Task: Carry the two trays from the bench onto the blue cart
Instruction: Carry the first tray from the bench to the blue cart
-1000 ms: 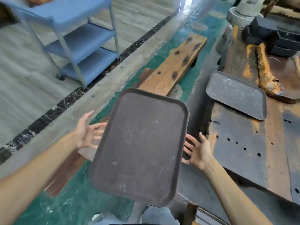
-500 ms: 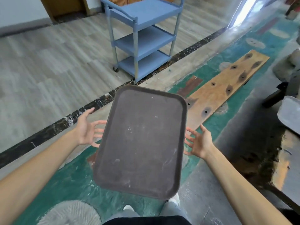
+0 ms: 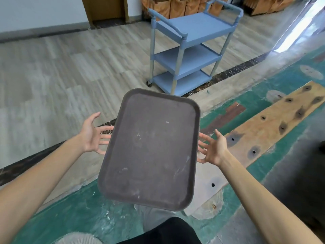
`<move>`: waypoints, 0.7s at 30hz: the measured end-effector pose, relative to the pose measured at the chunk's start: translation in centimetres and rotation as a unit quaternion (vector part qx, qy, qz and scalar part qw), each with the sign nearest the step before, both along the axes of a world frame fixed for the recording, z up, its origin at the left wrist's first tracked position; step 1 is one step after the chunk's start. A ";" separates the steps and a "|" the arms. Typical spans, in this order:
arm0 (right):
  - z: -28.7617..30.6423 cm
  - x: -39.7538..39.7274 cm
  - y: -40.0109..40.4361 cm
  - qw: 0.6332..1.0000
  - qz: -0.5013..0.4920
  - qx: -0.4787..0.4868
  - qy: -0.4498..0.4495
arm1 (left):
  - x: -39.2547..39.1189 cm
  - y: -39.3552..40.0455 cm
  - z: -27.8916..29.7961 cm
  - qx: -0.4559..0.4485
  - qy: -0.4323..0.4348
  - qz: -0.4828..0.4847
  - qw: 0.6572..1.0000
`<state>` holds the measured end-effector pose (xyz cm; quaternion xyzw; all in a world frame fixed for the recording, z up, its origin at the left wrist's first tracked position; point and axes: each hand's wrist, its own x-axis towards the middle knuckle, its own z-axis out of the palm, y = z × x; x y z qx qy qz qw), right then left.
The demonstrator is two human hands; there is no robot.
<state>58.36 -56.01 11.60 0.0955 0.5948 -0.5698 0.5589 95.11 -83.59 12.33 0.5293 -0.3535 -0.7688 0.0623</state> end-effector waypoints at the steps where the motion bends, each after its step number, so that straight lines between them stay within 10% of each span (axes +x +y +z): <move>1: -0.4 -0.6 -2.0 1.000 0.001 -0.004 -0.003 | -0.6 -1.6 -0.2 0.001 0.002 0.001 1.000; 21: 1.0 -16.2 -23.9 0.998 -0.055 0.026 0.006 | -19.3 -26.5 1.7 0.001 -0.001 -0.067 0.998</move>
